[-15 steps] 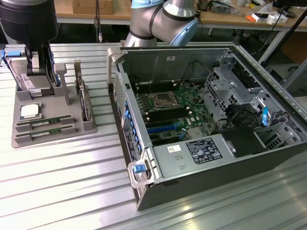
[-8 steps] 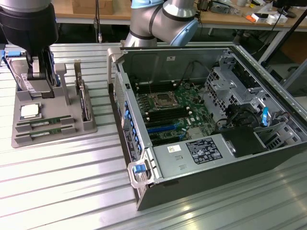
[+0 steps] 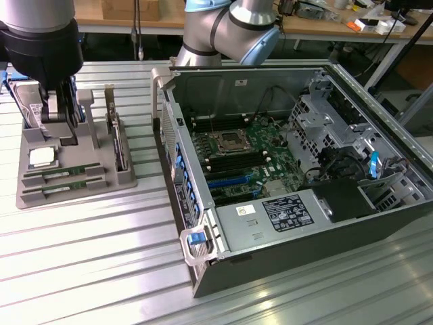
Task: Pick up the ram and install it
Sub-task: 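Pick up the ram and move it above insertion slot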
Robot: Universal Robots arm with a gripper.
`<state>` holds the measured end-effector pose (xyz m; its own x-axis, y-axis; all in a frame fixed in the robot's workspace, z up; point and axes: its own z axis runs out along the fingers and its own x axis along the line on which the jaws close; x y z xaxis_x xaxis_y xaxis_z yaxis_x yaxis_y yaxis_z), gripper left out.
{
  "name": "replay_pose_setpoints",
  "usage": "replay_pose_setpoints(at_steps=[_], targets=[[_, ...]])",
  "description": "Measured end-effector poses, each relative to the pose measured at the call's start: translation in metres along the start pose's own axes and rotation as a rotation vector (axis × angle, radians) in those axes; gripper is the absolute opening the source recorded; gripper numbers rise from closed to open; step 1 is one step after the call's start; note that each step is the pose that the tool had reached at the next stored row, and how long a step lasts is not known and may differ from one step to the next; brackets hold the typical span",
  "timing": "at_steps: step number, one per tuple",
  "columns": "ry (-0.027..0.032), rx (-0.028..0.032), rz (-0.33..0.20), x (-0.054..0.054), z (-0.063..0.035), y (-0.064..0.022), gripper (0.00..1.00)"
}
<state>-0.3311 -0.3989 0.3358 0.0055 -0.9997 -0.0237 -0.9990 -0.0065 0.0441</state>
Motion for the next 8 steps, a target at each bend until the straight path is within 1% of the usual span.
replay_pose_setpoints(at_steps=[8], targets=[[0.0,0.0,0.0,0.0,0.0134,0.0002,0.42]])
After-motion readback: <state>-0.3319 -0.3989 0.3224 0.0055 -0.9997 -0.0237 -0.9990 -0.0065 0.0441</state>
